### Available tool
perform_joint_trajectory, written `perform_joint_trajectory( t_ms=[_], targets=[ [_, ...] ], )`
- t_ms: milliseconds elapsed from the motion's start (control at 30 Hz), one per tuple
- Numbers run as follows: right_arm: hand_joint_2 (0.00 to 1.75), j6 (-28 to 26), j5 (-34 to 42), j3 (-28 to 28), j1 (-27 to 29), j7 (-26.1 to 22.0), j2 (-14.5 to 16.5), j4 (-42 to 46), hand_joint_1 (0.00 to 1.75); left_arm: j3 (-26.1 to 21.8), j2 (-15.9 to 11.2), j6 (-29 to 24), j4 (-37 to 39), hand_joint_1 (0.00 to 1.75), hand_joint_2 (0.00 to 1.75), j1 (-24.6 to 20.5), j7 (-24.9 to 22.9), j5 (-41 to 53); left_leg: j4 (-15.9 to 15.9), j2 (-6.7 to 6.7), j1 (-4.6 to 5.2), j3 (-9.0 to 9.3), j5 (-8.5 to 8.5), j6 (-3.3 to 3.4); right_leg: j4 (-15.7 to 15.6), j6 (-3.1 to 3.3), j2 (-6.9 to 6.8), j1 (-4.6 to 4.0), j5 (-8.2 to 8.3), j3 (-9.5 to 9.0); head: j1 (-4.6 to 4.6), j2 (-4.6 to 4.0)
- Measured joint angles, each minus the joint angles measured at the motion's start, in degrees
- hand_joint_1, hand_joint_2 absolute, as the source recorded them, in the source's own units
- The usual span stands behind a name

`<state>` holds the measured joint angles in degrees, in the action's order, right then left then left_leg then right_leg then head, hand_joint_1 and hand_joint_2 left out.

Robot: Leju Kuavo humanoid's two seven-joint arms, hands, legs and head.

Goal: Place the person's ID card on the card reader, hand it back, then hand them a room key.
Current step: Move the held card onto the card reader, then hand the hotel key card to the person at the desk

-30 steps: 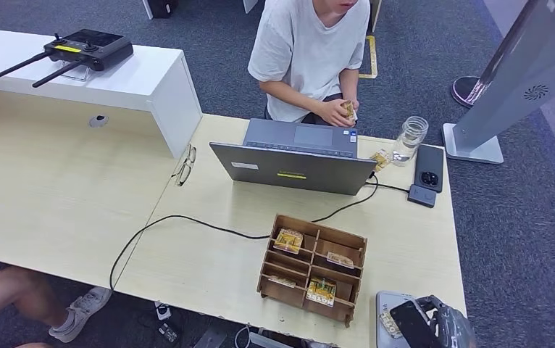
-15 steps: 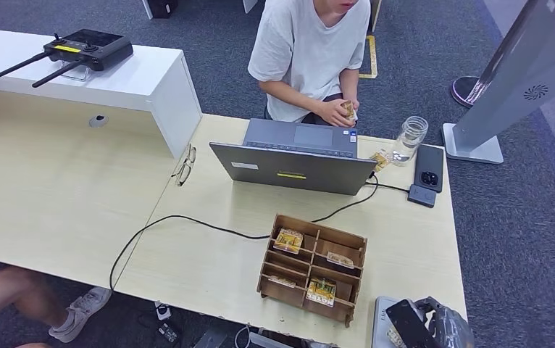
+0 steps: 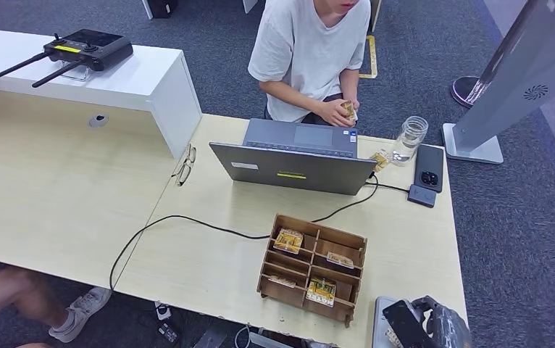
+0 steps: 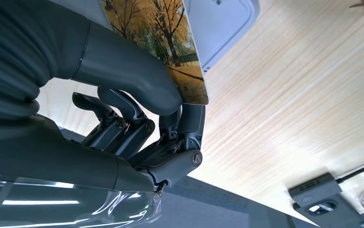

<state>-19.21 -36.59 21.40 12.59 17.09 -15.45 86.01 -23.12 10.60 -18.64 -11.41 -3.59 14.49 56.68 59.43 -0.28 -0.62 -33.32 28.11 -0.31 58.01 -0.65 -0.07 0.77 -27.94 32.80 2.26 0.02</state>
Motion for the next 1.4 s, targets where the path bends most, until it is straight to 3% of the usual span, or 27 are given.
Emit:
perform_joint_trajectory(
  t_ms=[467, 800, 1067, 1400],
  targets=[
    [1.75, -2.86, -2.98, 0.04, 1.43, -2.71, 0.25, 7.21, 1.75, -0.09, -0.02, -0.65, 0.0, 0.0, 0.0, 0.15, 1.21, -2.12, 0.0, 0.0, 0.0, 0.0, 0.0, 0.0, 0.0, 0.0, 0.0, 0.0, 0.0, 0.0, -0.01, 0.0],
    [1.75, -7.56, -4.27, -0.02, 1.5, -12.97, -0.19, 18.31, 1.75, -0.39, -0.03, -1.22, 0.0, 0.0, 0.0, 0.37, 2.62, -3.25, 0.0, 0.0, 0.0, 0.0, 0.0, 0.0, 0.0, 0.0, 0.0, 0.0, 0.0, -0.01, -0.01, 0.0],
    [1.75, -7.92, -9.8, -0.01, -4.68, -18.44, 1.21, 20.14, 1.75, -0.09, -0.02, 0.45, 0.0, 0.0, 0.0, -0.15, 2.01, -1.09, 0.0, 0.03, 0.0, 0.03, -0.03, -0.02, 0.01, 0.01, 0.02, 0.0, 0.02, -0.02, -0.01, 0.0],
    [1.75, -5.67, -20.63, -0.09, -16.08, -15.9, 2.72, 18.63, 1.75, 2.43, -0.01, 3.32, 0.0, 0.0, 0.0, -1.79, 0.38, 2.08, 0.01, 0.01, 0.0, 0.03, -0.07, -0.06, 0.04, 0.02, 0.02, 0.0, 0.05, -0.02, -0.01, 0.0]
  ],
)
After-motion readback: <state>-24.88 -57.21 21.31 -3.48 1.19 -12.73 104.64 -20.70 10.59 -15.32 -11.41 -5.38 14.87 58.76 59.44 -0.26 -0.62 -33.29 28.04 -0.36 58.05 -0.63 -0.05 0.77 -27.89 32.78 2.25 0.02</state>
